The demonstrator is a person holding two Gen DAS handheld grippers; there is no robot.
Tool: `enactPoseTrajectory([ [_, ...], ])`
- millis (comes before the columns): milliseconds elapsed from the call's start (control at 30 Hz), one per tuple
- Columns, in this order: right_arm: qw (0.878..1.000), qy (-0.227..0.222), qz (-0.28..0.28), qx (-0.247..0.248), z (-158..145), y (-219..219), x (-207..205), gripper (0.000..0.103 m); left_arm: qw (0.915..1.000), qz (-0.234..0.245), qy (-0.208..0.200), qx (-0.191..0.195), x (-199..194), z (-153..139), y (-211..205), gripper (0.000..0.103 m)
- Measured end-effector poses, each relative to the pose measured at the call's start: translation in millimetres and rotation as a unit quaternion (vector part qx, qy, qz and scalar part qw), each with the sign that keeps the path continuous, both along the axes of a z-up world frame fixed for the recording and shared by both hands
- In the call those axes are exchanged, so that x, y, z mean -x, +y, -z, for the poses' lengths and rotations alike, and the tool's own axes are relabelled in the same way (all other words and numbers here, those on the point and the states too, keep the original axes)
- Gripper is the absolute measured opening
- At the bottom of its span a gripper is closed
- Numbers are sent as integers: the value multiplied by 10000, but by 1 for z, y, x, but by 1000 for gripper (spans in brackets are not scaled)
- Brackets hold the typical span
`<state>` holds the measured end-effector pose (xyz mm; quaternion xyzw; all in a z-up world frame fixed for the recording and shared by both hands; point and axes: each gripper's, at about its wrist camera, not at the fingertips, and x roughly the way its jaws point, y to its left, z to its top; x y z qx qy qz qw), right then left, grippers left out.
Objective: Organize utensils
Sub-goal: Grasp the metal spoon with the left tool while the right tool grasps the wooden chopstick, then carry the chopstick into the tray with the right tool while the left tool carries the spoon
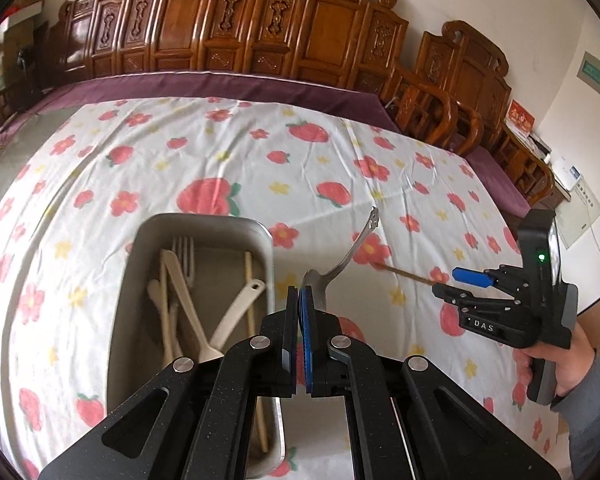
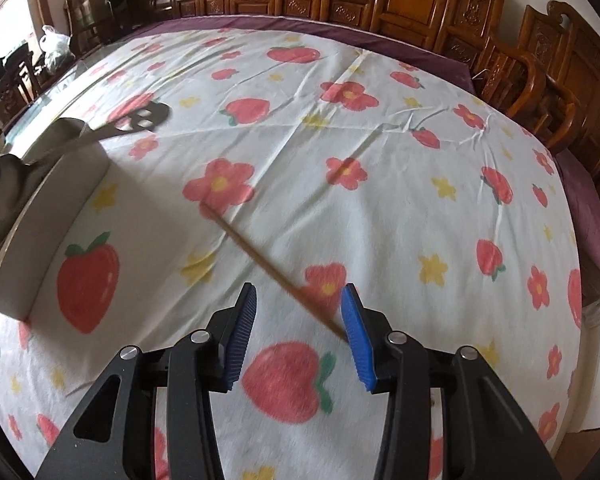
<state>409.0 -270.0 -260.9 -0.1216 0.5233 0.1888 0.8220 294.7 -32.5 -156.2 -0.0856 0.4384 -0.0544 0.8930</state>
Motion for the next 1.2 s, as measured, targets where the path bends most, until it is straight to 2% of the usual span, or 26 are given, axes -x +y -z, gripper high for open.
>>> enactPoseTrajectory([
  [133, 9997, 203, -50, 147, 9, 3, -9, 46, 10000, -35, -25, -14, 0, -2, 8, 1],
  [300, 9995, 329, -23, 11, 10, -1, -12, 45, 9999, -86, -74, -23, 3, -6, 18, 1],
  [367, 9994, 338, -34, -3, 9, 0, -11, 36, 9999, -104, -87, -20, 5, -7, 21, 1],
  [400, 9994, 344, -54, 4, 9, 1, -11, 27, 9999, -115, -107, -20, 6, -8, 23, 1],
  [500, 9992, 377, -117, 51, 8, 5, -6, 16, 9998, -129, -157, -29, 9, -10, 27, 1],
  [633, 9988, 429, -189, 126, 7, 10, 2, 8, 9997, -171, -180, -16, 12, -12, 35, 1],
  [833, 9987, 415, -122, 277, 2, 19, 14, 6, 9993, -266, -249, -7, 21, -19, 49, 1],
  [1200, 9994, 64, 49, -350, -53, 62, 42, 6, 9982, -424, -421, -35, 47, -36, 81, 1],
])
